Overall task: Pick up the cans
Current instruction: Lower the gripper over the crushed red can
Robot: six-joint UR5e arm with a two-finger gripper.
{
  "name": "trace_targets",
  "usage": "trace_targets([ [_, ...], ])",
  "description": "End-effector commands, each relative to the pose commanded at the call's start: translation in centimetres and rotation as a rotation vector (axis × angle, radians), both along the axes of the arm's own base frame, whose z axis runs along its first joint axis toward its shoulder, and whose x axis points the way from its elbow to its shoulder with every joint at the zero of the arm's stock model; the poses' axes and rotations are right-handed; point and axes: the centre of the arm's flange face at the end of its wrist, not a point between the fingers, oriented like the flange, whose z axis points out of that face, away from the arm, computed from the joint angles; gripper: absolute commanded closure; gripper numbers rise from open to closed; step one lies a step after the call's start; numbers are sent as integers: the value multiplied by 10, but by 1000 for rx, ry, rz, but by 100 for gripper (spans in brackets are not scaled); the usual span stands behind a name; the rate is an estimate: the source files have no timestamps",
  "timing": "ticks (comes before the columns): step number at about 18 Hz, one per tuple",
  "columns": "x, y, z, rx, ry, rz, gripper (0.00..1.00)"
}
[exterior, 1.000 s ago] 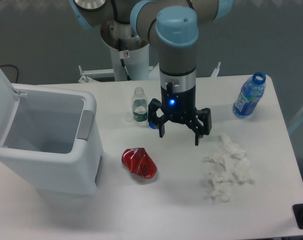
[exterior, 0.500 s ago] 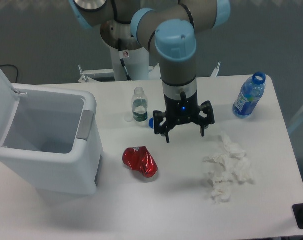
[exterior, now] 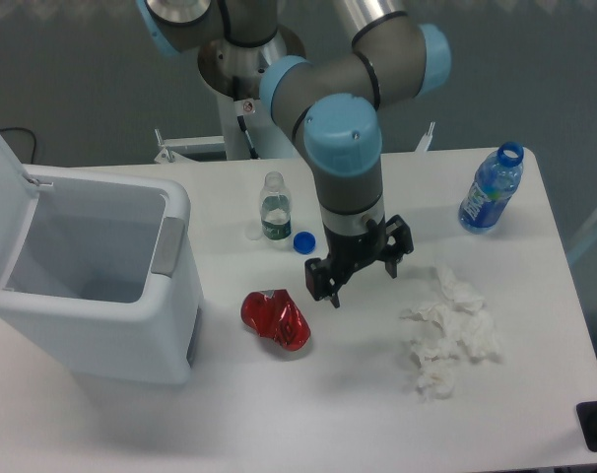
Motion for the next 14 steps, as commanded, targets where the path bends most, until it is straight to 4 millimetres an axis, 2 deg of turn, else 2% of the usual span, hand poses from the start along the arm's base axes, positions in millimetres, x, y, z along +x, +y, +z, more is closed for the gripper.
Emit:
trace_targets([
  [3,4,17,-9,36,-46,-25,0],
  [6,2,22,-13,40,-65,-23,0],
  [10,3,28,-39,5,-117,56,0],
  [14,0,31,-46,4,-127,103,0],
])
